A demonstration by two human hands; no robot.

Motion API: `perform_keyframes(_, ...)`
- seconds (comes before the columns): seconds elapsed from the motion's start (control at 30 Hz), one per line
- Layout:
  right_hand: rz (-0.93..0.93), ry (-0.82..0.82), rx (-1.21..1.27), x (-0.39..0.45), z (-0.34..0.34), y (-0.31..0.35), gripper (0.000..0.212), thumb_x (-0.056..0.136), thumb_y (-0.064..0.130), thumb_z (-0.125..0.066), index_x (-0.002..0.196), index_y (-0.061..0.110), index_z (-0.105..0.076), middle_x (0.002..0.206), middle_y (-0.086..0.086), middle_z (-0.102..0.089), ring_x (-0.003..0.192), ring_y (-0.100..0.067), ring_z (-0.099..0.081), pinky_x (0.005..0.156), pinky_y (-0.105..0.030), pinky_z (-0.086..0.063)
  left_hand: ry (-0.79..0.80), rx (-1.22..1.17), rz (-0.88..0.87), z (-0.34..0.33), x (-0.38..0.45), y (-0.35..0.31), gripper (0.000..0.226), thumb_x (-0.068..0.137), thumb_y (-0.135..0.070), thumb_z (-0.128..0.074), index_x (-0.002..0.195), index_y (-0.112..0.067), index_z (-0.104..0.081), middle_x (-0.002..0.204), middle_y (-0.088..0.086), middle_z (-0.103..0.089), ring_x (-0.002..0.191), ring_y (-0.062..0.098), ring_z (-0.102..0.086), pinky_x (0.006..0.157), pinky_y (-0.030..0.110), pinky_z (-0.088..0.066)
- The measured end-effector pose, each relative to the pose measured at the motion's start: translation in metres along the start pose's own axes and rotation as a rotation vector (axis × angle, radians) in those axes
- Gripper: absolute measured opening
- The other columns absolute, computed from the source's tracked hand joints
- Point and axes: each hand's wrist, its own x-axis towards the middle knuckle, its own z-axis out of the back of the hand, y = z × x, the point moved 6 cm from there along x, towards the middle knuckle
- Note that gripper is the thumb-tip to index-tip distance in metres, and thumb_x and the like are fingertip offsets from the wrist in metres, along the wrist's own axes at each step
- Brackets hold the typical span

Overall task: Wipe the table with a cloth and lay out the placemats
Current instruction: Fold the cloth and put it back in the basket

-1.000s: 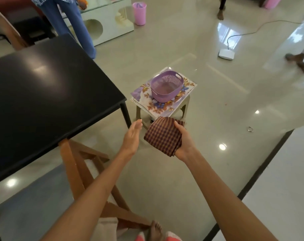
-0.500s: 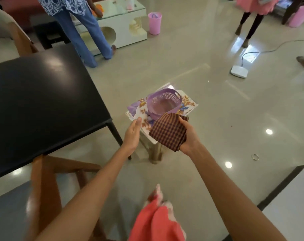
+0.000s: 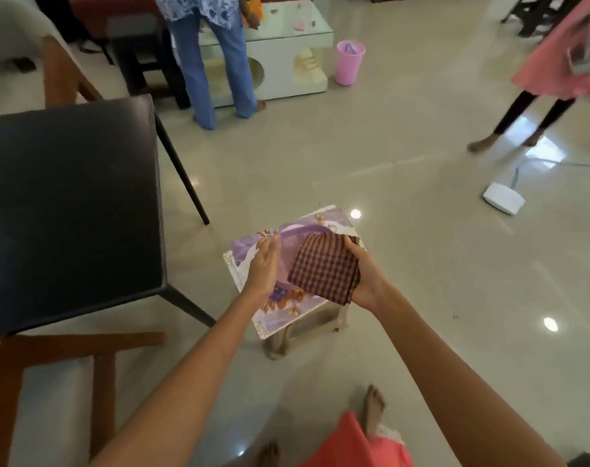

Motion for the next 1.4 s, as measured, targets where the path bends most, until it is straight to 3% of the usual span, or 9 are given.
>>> perform_keyframes(0.1, -0.057, 0.053, -0.108, 0.034, 0.003, 0.038, 0.044, 0.094, 0.046, -0.054, 0.124, 0.015, -0.063, 0.122, -0.016, -0.066, 0.107, -0.036, -0.065, 0.082, -0.056, -0.054, -0.127, -0.079, 0.047, -0.013, 0.032, 0.000, 0.076, 0.089, -0.064, -0.031, 0.140, -0.009, -0.044, 0.144, 0.011, -0.047, 0.134, 0.023, -0.042, 0.115, 0.045, -0.029)
perform_keyframes(0.3, -0.223, 0.113, -0.280, 0.094, 0.006, 0.095, 0.038, 0.099, 0.041, -0.048, 0.108, 0.010, -0.067, 0.104, -0.015, -0.072, 0.096, -0.033, -0.067, 0.076, -0.047, -0.053, -0.332, -0.177, 0.123, -0.052, 0.074, -0.001, 0.056, 0.099, -0.046, -0.030, 0.141, -0.010, -0.043, 0.145, 0.007, -0.045, 0.136, 0.021, -0.039, 0.116, 0.041, -0.026)
perform_keyframes(0.67, -0.411, 0.294, -0.650, 0.188, -0.015, 0.150, 0.038, 0.096, 0.023, -0.052, 0.128, 0.003, -0.056, 0.124, -0.020, -0.064, 0.114, -0.036, -0.061, 0.101, -0.054, -0.045, -0.683, -0.361, 0.192, -0.069, 0.127, 0.001, 0.056, 0.100, -0.044, -0.029, 0.142, -0.009, -0.042, 0.144, 0.010, -0.046, 0.134, 0.023, -0.042, 0.116, 0.041, -0.027)
perform_keyframes(0.9, -0.546, 0.411, -0.996, 0.231, -0.047, 0.166, 0.039, 0.085, 0.008, -0.047, 0.123, 0.004, -0.054, 0.119, -0.022, -0.065, 0.108, -0.039, -0.063, 0.090, -0.052, -0.052, -0.979, -0.557, 0.279, -0.089, 0.142, 0.022, 0.078, 0.085, -0.062, -0.034, 0.139, -0.008, -0.045, 0.140, 0.011, -0.051, 0.131, 0.023, -0.046, 0.113, 0.044, -0.033)
perform_keyframes(1.07, -0.652, 0.559, -1.163, 0.242, -0.076, 0.177, 0.032, 0.089, 0.004, -0.045, 0.120, 0.002, -0.053, 0.120, -0.023, -0.063, 0.110, -0.038, -0.061, 0.088, -0.048, -0.053, -1.185, -0.678, 0.312, -0.104, 0.148, 0.023, 0.038, 0.097, -0.047, -0.039, 0.102, -0.017, -0.062, 0.102, 0.001, -0.065, 0.102, 0.015, -0.060, 0.091, 0.027, -0.043)
perform_keyframes(1.17, -0.694, 0.660, -1.301, 0.247, -0.100, 0.170, 0.036, 0.091, 0.005, -0.047, 0.127, 0.000, -0.051, 0.124, -0.023, -0.062, 0.111, -0.036, -0.062, 0.084, -0.045, -0.055, -1.342, -0.736, 0.366, -0.109, 0.141, 0.041, 0.067, 0.081, -0.074, -0.043, 0.097, -0.012, -0.065, 0.096, 0.010, -0.067, 0.098, 0.021, -0.064, 0.094, 0.036, -0.047)
perform_keyframes(1.27, -0.705, 0.779, -1.413, 0.256, -0.127, 0.160, 0.034, 0.091, 0.000, -0.047, 0.125, 0.003, -0.052, 0.120, -0.021, -0.064, 0.107, -0.034, -0.064, 0.078, -0.042, -0.056, -1.477, -0.829, 0.377, -0.114, 0.135, 0.060, 0.067, 0.076, -0.079, -0.045, 0.101, -0.021, -0.068, 0.105, 0.008, -0.070, 0.104, 0.025, -0.065, 0.098, 0.043, -0.048)
perform_keyframes(1.3, -0.706, 0.826, -1.466, 0.260, -0.135, 0.157, 0.033, 0.092, 0.000, -0.047, 0.124, 0.003, -0.053, 0.118, -0.021, -0.065, 0.106, -0.034, -0.063, 0.081, -0.044, -0.055, -1.528, -0.834, 0.385, -0.113, 0.130, 0.050, 0.066, 0.079, -0.076, -0.047, 0.103, -0.018, -0.068, 0.106, 0.009, -0.070, 0.101, 0.022, -0.067, 0.096, 0.040, -0.050)
perform_keyframes(1.4, -0.663, 0.949, -1.683, 0.283, -0.162, 0.144, 0.027, 0.092, 0.002, -0.050, 0.118, 0.003, -0.056, 0.114, -0.020, -0.066, 0.108, -0.034, -0.062, 0.096, -0.050, -0.050, -1.727, -0.932, 0.373, -0.114, 0.120, 0.025, 0.039, 0.097, -0.044, -0.042, 0.118, -0.016, -0.058, 0.101, -0.002, -0.063, 0.086, -0.002, -0.063, 0.075, 0.008, -0.048)
